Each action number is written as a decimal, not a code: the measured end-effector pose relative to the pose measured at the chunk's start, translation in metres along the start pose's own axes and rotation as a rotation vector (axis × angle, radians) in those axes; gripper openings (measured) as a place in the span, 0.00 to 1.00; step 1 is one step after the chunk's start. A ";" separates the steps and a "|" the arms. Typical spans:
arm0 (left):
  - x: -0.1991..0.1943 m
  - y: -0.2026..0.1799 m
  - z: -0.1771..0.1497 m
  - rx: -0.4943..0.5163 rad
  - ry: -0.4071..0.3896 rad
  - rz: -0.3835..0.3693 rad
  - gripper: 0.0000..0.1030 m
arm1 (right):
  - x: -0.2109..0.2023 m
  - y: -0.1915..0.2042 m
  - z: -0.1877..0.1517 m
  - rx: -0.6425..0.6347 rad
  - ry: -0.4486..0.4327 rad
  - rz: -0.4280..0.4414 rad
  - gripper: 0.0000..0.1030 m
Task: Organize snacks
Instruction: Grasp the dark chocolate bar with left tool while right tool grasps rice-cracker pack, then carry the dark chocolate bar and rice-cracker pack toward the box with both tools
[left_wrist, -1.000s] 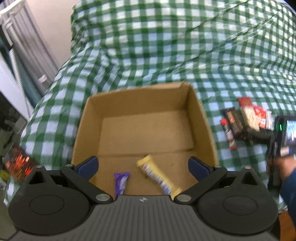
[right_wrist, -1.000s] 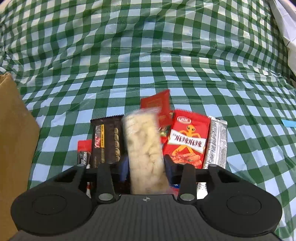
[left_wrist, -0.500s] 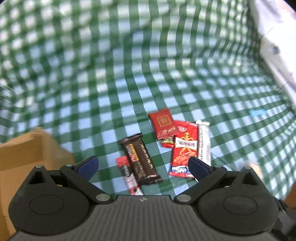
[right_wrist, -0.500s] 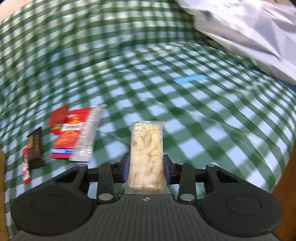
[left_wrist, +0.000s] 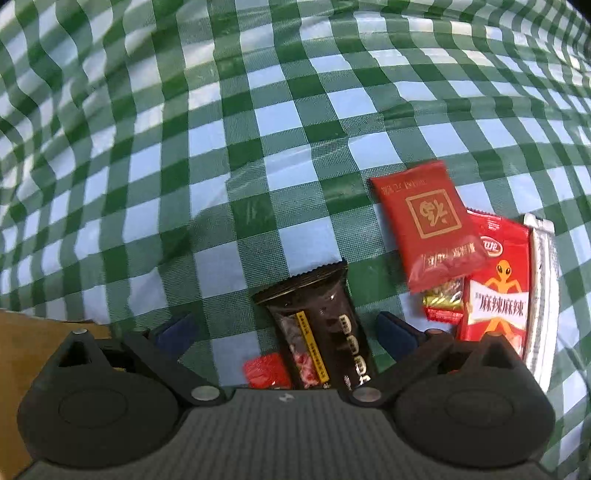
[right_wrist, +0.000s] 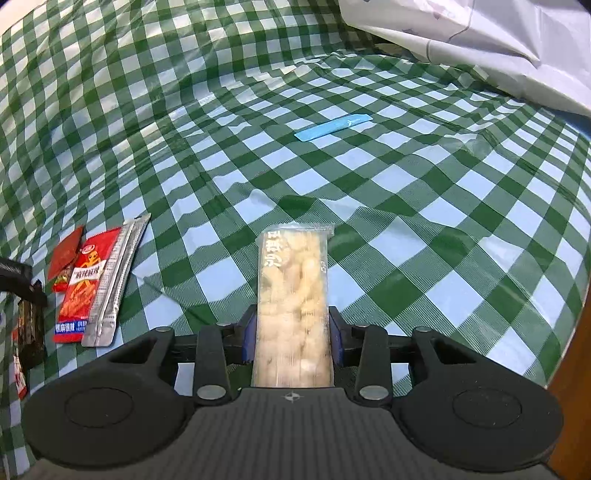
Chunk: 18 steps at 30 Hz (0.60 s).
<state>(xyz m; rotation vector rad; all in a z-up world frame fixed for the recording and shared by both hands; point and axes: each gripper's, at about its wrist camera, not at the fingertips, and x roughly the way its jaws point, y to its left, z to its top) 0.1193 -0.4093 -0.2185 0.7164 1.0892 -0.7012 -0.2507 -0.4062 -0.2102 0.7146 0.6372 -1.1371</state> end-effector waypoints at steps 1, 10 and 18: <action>-0.001 0.001 0.000 -0.012 -0.004 -0.024 0.91 | 0.001 0.001 0.001 -0.001 -0.002 0.004 0.41; -0.056 -0.004 0.003 0.078 -0.140 -0.110 0.42 | -0.007 0.006 0.006 0.008 -0.015 0.015 0.38; -0.162 0.010 -0.030 0.017 -0.337 -0.149 0.42 | -0.067 0.027 0.014 -0.047 -0.113 0.088 0.38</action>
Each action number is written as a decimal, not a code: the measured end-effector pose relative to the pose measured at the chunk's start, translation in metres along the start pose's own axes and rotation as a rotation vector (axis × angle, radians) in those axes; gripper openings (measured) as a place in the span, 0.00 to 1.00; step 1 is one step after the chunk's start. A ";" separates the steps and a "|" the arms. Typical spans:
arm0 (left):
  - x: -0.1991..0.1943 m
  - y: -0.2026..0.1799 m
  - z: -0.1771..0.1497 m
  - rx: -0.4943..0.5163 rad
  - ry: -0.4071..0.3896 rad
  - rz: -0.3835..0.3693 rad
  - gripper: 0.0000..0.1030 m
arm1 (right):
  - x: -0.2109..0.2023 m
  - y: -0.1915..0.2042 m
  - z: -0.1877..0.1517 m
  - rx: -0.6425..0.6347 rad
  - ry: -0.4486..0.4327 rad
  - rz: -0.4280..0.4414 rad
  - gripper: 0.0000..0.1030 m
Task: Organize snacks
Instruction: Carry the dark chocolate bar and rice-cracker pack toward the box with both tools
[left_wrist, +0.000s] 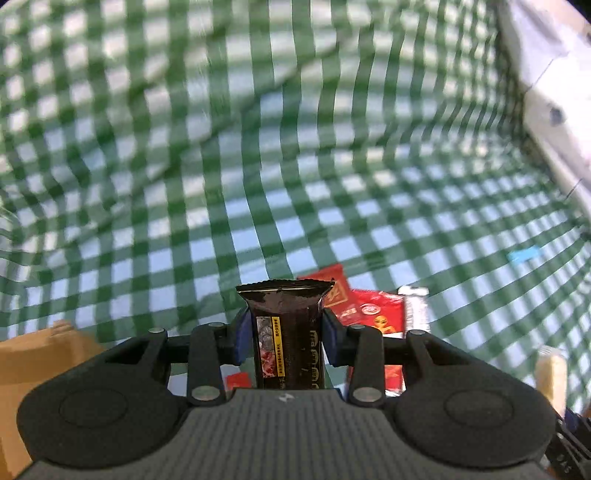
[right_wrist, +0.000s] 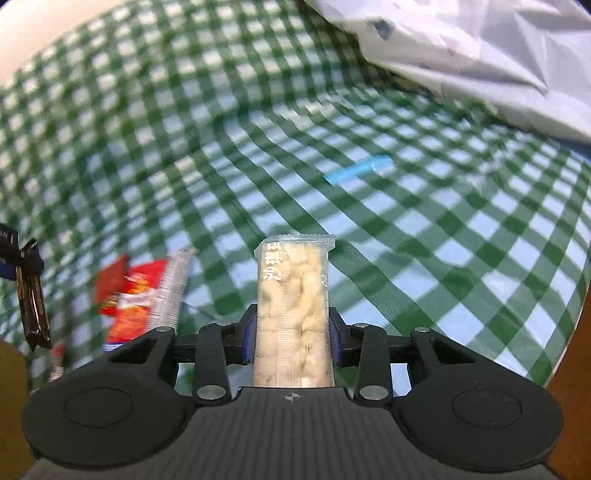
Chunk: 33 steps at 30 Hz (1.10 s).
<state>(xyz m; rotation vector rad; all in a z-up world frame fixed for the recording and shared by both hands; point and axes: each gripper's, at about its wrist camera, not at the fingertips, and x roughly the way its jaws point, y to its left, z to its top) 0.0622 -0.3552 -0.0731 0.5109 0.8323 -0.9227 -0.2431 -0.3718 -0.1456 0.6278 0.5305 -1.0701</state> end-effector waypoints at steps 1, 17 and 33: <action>-0.016 -0.001 -0.004 0.001 -0.021 -0.005 0.42 | -0.008 0.005 0.002 -0.012 -0.014 0.011 0.38; -0.224 0.059 -0.133 -0.102 -0.052 0.020 0.42 | -0.166 0.118 -0.036 -0.224 -0.007 0.405 0.38; -0.326 0.161 -0.272 -0.271 -0.048 0.138 0.42 | -0.276 0.215 -0.125 -0.532 0.082 0.581 0.38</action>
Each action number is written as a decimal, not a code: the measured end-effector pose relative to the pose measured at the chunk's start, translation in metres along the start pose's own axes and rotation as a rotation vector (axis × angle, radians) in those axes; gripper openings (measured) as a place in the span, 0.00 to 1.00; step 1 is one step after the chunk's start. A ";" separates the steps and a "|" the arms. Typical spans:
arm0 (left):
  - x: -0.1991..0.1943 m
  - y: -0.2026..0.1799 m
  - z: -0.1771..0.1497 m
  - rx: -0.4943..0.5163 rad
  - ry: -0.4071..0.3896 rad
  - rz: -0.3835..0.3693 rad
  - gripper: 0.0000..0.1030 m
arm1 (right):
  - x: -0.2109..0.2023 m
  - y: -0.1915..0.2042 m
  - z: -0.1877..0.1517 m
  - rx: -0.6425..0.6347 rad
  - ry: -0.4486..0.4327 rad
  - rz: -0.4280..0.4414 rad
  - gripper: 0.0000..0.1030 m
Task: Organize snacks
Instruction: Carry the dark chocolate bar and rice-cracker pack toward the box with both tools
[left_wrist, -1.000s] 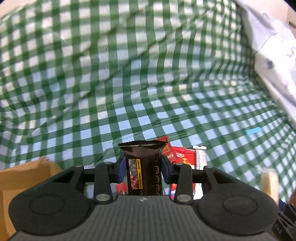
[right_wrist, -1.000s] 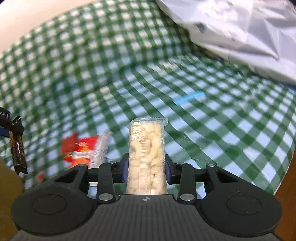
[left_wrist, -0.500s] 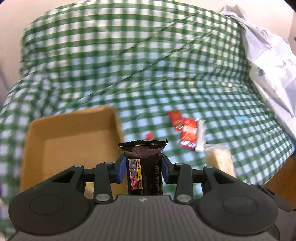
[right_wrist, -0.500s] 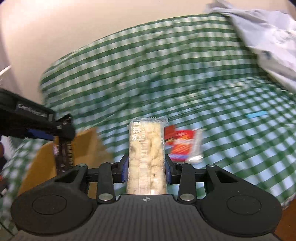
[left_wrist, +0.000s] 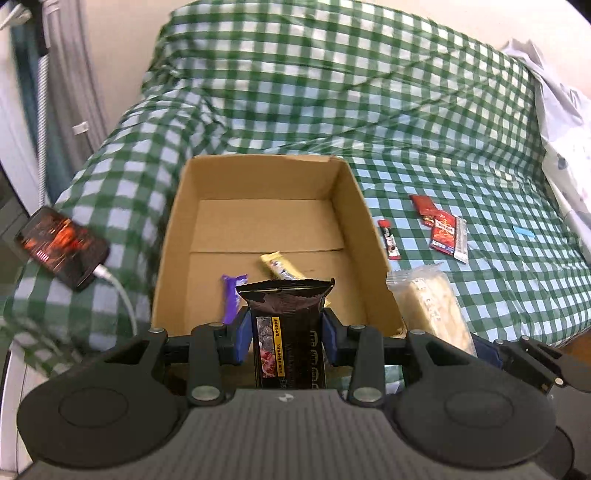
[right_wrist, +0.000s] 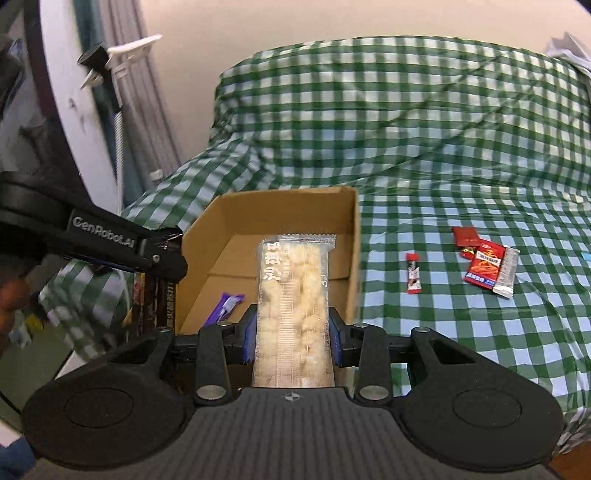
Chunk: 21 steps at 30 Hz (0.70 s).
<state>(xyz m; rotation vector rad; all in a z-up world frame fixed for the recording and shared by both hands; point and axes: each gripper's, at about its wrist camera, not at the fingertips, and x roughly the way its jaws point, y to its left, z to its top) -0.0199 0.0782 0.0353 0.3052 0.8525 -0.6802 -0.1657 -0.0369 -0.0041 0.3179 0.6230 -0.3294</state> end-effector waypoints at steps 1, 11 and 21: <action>-0.004 0.005 -0.004 -0.009 -0.006 -0.001 0.42 | -0.002 0.006 -0.002 -0.012 0.003 -0.003 0.38; -0.026 0.029 -0.024 -0.046 -0.053 -0.006 0.42 | -0.018 0.034 -0.014 -0.064 0.003 -0.030 0.38; -0.029 0.042 -0.028 -0.077 -0.067 0.006 0.42 | -0.020 0.041 -0.014 -0.090 -0.002 -0.043 0.38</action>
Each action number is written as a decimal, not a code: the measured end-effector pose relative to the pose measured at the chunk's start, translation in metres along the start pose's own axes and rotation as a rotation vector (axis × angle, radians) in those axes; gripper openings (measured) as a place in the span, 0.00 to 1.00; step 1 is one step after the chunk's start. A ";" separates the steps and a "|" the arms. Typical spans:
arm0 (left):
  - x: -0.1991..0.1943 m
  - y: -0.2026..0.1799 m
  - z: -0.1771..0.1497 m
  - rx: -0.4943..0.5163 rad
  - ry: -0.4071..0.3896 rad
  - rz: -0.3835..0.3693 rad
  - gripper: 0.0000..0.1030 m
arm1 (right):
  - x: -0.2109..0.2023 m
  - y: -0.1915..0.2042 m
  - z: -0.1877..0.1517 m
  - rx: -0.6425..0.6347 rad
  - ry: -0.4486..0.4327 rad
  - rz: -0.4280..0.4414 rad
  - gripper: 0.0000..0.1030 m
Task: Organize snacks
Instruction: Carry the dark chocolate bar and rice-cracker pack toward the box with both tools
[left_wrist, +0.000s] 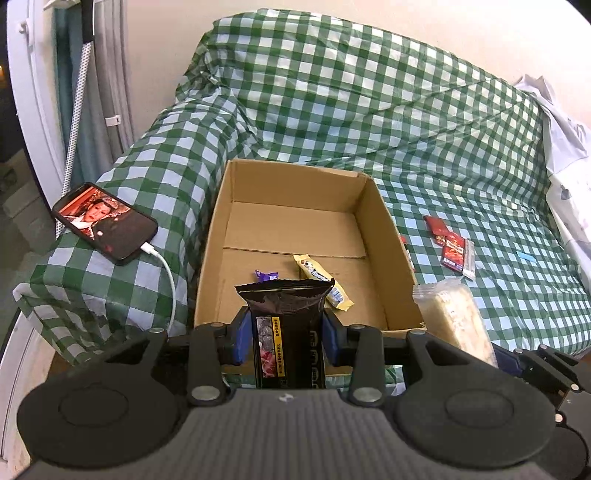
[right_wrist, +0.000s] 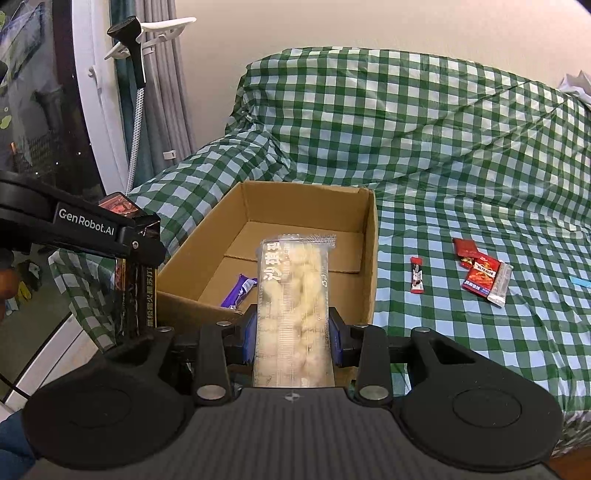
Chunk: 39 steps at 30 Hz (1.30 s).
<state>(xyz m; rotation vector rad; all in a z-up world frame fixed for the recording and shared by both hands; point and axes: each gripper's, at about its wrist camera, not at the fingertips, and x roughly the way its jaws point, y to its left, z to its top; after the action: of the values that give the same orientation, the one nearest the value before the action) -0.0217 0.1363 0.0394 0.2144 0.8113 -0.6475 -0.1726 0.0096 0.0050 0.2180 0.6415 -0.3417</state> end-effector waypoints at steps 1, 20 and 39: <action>0.001 0.001 0.000 -0.001 0.000 0.001 0.42 | 0.000 0.000 0.000 0.001 0.000 -0.001 0.38; 0.015 0.002 0.005 -0.018 0.013 0.006 0.42 | 0.010 -0.004 -0.002 0.009 0.033 0.000 0.38; 0.038 0.007 0.038 -0.050 -0.010 0.008 0.42 | 0.037 -0.011 0.018 0.013 0.033 -0.028 0.38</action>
<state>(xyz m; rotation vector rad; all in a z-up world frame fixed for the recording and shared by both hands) 0.0248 0.1095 0.0370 0.1686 0.8156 -0.6195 -0.1395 -0.0152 -0.0049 0.2276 0.6757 -0.3701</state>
